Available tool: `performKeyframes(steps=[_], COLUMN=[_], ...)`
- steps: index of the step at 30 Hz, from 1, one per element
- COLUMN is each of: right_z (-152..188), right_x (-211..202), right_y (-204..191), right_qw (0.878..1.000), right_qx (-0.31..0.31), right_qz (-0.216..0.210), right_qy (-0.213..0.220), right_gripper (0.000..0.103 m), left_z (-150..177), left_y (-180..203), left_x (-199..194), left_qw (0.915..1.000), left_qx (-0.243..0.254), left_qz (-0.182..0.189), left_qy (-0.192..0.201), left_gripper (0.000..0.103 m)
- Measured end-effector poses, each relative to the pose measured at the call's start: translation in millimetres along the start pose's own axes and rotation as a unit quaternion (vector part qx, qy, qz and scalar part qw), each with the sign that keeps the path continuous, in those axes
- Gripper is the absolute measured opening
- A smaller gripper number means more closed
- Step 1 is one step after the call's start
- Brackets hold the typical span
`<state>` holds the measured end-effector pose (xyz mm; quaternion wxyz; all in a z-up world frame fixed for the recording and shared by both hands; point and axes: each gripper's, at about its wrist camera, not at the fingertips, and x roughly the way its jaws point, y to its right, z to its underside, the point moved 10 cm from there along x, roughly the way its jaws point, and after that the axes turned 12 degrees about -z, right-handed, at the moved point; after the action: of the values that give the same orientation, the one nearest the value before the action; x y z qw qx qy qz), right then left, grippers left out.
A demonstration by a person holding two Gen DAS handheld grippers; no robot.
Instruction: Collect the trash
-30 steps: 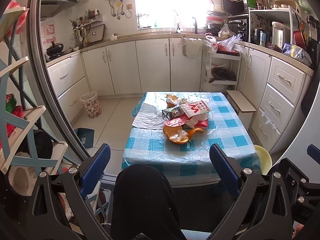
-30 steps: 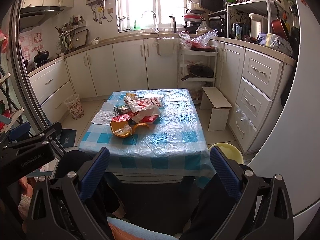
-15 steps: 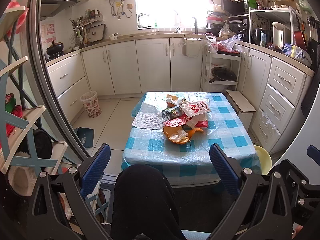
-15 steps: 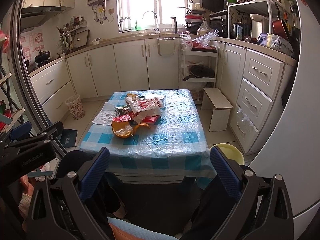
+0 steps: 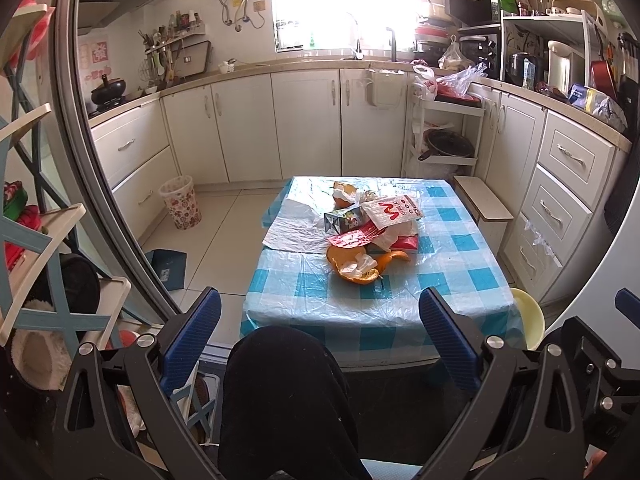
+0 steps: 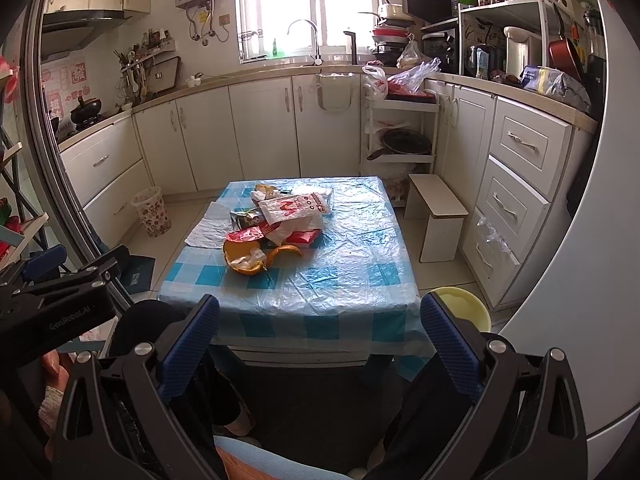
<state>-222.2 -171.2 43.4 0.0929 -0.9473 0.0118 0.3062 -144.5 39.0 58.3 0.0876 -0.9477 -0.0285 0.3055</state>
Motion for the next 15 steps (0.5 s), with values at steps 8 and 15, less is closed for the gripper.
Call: performKeyframes(steps=[8, 15], right_z=[-6.5, -13.6], right_x=[31.6, 75.0], right_y=[9.9, 19.8], right_qw=[1.0, 1.0], right_qx=[-0.001, -0.014], right_qz=[-0.003, -0.012], right_qy=[-0.015, -0.024], right_gripper=[0.096, 0.096], left_z=[1.2, 3.8], left_y=[4.5, 20.3], left_x=[40.1, 90.6], left_qw=[0.9997, 0.9987], left_qx=[0.0, 0.01], left_qz=[-0.009, -0.016], left_qy=[-0.023, -0.048], left_gripper=[0.095, 0.095])
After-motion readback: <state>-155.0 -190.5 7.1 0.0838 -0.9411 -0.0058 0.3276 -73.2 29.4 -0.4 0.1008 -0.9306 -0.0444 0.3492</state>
